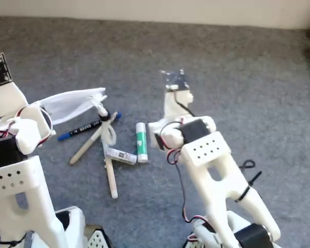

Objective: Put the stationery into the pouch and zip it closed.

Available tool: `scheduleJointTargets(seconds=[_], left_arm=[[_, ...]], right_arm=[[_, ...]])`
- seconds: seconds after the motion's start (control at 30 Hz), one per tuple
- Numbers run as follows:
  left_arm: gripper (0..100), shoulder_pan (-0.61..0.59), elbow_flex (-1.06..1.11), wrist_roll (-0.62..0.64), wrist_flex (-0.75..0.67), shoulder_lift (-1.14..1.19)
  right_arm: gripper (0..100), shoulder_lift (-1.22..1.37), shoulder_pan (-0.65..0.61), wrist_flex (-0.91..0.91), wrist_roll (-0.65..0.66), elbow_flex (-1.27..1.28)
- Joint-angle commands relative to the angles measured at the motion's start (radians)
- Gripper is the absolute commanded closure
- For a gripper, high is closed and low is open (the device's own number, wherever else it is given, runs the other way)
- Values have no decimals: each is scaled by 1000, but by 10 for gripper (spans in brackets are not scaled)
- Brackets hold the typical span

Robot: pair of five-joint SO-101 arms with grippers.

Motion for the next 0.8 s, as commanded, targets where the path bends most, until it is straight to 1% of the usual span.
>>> scheduleJointTargets(seconds=[0.0,0.13,0.4,0.77], left_arm=[[992,-65,-10,6,-2,2],[992,-90,13,5,-2,1],[992,-90,41,3,-5,1],[992,-90,42,5,-3,1]], right_arm=[[768,25,-65,-19,-12,-105],[768,122,-114,-19,-12,-196],[768,427,-114,-10,-12,-427],[768,598,-114,-19,-12,-458]])
